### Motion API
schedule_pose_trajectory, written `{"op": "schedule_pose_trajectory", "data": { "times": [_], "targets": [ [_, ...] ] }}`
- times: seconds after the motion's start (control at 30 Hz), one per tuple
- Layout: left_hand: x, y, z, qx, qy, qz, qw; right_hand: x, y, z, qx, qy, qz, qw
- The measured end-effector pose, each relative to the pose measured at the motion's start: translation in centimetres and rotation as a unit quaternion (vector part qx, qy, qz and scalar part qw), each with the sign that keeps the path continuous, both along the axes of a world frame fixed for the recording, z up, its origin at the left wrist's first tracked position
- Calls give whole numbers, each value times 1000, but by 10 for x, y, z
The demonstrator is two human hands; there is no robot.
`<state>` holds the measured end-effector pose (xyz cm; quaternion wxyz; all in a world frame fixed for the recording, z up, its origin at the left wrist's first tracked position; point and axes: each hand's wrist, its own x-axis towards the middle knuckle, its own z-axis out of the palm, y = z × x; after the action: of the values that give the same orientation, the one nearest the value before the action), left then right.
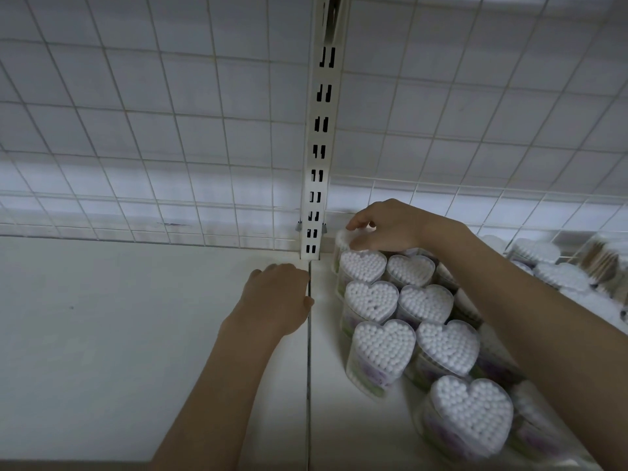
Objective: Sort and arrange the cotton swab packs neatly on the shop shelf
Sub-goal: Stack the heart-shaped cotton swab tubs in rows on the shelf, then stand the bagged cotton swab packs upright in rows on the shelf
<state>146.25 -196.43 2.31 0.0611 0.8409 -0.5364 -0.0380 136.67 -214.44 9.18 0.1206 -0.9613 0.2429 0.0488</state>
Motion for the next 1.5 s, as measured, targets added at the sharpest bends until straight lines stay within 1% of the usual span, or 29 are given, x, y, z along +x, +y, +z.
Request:
{"op": "schedule_pose_trajectory", "data": {
  "times": [0.13,0.4,0.6,0.73,0.87,0.97,1.1,1.33,1.43,1.5],
  "targets": [
    [-5,4,-6,38,22,8,999,-1,2,-1,-8,-4,-5,1000],
    [-10,9,-3,16,34,18,999,-3,4,1,-20,3,-10,1000],
    [-17,13,12,-37,11,-1,999,-33,17,26,-53,-74,-37,995],
    [-30,16,26,-87,2,-25,996,-76,44,34,-57,-139,-68,986],
    [-49,18,46,-138,6,-55,989,-123,79,27,-52,-196,-110,973],
    [-71,18,61,-192,17,-72,979,-158,98,19,-70,-237,-129,960],
    [-111,16,70,-234,19,-91,968,-203,107,10,-82,-292,-141,942],
    [-210,-17,71,-241,25,-75,967,-307,74,-5,-111,-340,-153,921],
    [-262,-33,70,-234,33,-72,969,-359,52,-11,-108,-343,-176,916],
    [-293,-41,68,-226,32,-72,971,-388,38,-16,-103,-332,-180,920]
  ]
}}
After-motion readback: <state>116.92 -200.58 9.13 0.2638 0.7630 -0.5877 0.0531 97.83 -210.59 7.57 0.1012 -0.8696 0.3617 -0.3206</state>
